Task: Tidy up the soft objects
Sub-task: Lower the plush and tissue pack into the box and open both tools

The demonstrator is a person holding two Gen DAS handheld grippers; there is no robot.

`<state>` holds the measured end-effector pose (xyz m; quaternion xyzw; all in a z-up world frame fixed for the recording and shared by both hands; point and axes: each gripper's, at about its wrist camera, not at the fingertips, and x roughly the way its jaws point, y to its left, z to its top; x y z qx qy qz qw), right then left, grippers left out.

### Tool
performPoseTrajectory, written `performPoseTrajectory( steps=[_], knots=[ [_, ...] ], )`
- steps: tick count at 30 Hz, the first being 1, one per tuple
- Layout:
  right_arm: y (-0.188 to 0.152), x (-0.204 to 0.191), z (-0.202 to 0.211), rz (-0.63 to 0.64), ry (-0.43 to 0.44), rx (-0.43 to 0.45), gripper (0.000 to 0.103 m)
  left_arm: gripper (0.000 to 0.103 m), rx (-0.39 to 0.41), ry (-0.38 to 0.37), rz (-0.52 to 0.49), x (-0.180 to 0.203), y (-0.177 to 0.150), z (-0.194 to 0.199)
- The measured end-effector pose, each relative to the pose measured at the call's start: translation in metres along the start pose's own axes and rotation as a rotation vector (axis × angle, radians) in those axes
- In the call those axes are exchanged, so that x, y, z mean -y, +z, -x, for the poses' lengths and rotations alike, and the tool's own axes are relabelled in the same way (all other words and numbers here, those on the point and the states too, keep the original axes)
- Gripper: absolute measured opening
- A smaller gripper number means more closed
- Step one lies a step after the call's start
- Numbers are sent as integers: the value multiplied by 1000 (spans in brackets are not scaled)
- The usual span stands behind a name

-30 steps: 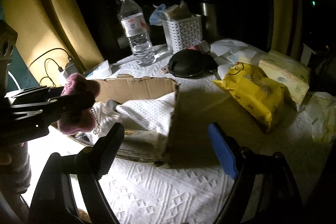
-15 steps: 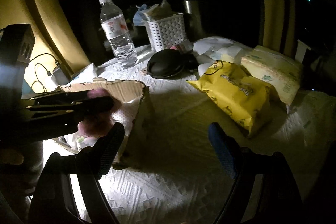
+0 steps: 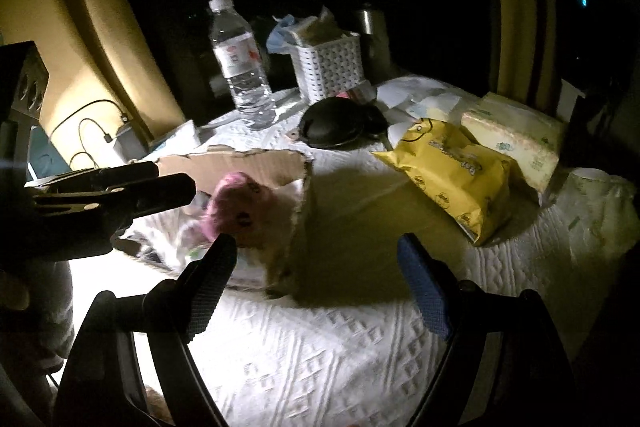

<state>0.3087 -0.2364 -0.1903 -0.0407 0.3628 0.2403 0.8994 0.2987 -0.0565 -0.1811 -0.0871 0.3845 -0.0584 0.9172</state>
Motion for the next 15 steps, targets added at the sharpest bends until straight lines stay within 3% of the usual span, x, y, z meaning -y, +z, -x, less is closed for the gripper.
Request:
performPoseTrajectory(
  steps=[15],
  knots=[
    [-7,-51,46,37,-18,36,85,75,52,3,-14,-15,-34,70]
  ],
)
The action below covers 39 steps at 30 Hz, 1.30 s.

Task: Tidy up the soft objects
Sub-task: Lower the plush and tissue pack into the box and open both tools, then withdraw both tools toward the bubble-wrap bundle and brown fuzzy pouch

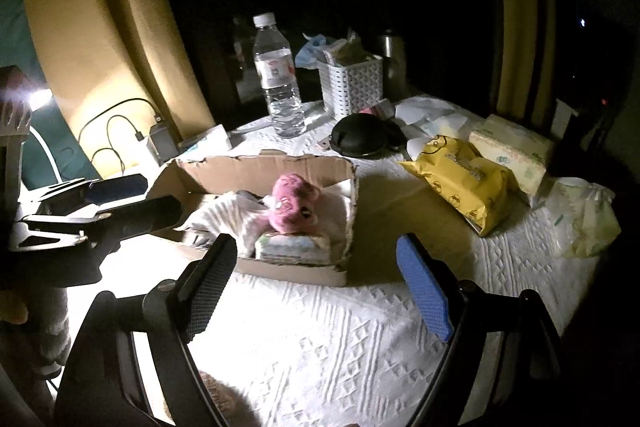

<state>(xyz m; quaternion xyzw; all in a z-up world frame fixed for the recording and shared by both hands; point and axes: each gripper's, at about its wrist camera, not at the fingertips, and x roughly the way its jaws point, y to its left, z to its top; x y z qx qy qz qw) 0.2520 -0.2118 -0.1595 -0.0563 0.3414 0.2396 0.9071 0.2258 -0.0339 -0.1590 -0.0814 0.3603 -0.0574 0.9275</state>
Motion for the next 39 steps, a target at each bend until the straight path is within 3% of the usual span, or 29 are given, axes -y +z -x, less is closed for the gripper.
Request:
performPoseTrajectory(
  steps=[22,39],
  knots=[
    [-39,-62,33,32,8,-18,85,80,-8,9,35,-33,-69,60],
    [-79,-96,30,50,29,-79,85,80,-50,17,77,-51,-116,67]
  ],
)
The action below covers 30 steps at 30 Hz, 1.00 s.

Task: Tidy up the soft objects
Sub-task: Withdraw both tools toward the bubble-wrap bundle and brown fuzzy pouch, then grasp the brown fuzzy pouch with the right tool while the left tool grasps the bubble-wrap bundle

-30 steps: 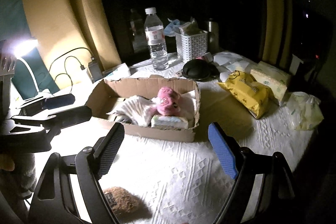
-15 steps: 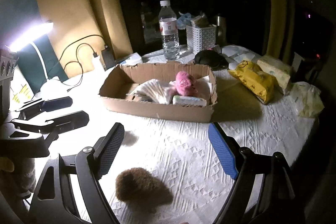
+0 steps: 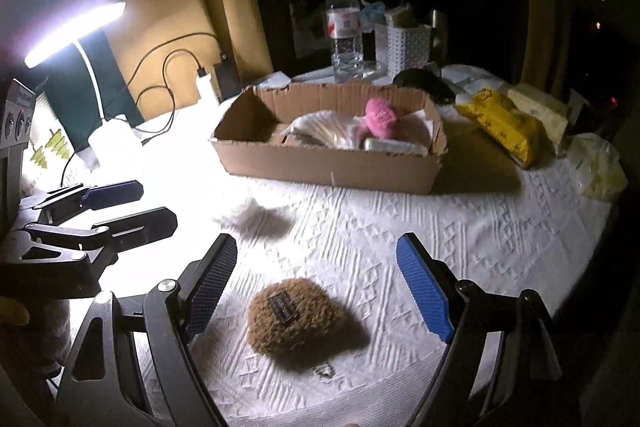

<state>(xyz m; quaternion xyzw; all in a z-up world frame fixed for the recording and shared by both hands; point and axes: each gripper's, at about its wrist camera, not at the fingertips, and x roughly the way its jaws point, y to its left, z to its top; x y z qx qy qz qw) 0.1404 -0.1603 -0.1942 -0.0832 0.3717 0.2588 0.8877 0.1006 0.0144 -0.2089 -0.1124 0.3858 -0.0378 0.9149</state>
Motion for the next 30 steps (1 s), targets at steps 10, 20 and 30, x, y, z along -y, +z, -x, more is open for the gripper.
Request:
performPoseTrajectory(
  steps=[10,20,30],
  knots=[
    [-26,-10,-27,-2,29,-76,85,80,-47,21,28,-11,-24,-15],
    [-49,-10,-59,-27,54,-158,85,80,-80,30,64,-25,-38,-31],
    [-48,-6,-71,-9,69,-183,65,80,-119,35,88,-32,-44,-47]
  ],
)
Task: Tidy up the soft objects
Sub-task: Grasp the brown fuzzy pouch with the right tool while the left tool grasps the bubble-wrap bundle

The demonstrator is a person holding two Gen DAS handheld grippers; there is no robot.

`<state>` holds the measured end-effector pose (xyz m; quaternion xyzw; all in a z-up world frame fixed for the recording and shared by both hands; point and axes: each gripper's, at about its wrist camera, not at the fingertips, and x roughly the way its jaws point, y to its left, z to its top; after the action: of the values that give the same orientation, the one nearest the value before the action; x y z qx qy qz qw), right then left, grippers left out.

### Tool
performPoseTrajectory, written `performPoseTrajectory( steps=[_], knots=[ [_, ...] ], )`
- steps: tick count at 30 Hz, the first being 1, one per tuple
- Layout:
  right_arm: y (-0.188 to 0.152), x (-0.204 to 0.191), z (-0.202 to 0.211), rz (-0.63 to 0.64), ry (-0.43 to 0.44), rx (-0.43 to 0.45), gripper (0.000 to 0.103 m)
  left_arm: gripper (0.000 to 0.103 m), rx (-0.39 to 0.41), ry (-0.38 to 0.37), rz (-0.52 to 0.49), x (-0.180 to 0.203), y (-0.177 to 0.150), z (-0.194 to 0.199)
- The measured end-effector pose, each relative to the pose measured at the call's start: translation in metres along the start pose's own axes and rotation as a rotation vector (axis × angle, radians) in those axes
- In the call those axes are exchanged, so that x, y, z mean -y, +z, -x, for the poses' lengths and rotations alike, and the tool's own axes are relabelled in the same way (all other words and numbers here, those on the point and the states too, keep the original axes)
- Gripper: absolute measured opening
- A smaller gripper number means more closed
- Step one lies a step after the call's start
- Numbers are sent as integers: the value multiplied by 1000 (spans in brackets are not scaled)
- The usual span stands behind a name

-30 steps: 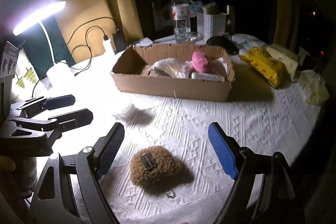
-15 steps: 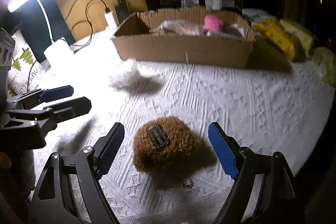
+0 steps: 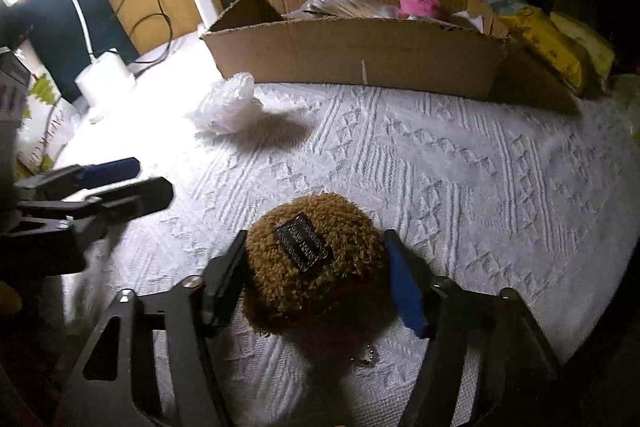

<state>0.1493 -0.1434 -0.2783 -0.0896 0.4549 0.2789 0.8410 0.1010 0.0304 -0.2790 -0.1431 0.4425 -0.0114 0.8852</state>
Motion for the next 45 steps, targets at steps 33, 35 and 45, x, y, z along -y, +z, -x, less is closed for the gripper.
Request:
performPoseTrajectory(
  steps=[33,35,45],
  knots=[
    [38,65,3,-76,17,72,65,80,-23,124,12,9,67,-53],
    [39,65,3,-80,17,73,65,80,-11,114,-3,11,68,-47],
    [40,62,13,-82,3,85,65,79,-41,67,-66,19,77,-62]
  ],
)
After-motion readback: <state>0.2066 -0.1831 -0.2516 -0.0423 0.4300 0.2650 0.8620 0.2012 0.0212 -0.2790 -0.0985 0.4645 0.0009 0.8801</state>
